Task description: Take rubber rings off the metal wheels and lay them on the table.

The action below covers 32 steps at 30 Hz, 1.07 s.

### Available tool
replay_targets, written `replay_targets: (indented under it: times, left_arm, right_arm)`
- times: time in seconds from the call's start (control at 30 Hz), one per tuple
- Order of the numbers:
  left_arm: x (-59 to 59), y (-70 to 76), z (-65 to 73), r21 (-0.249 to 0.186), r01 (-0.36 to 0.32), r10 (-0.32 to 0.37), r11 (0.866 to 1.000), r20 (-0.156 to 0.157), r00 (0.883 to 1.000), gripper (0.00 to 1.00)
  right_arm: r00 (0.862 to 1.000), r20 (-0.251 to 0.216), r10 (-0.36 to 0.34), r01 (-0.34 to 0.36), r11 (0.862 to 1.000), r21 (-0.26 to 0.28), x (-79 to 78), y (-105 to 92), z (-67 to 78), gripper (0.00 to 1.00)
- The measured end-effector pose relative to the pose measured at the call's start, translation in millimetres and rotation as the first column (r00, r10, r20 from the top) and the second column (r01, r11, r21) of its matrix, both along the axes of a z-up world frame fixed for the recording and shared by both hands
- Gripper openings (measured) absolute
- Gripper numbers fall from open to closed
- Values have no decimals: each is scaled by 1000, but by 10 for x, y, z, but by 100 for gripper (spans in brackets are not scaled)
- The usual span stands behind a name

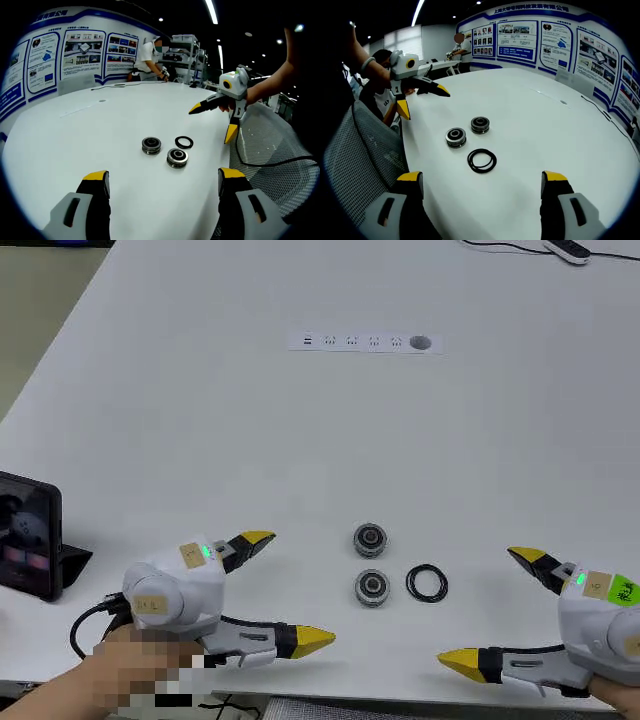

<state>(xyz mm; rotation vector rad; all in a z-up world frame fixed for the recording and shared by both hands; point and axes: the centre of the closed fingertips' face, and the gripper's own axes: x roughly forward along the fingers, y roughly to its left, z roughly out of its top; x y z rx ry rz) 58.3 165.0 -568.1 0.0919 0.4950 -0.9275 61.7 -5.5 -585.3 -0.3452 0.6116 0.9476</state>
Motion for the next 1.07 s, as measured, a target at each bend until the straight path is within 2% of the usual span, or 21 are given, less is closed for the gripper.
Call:
replay_targets:
  times: [0.4, 1.07]
  left_arm:
    - [36, 85, -55, 9, -7, 7, 1000, -9, 1000, 90]
    - [26, 112, -46, 19, -10, 10, 1000, -9, 1000, 89]
  right_arm:
    - [1000, -14, -6, 7, 1000, 5, -13, 21, -38, 99]
    - [1000, -18, -20, 20, 1000, 3, -13, -3, -39, 99]
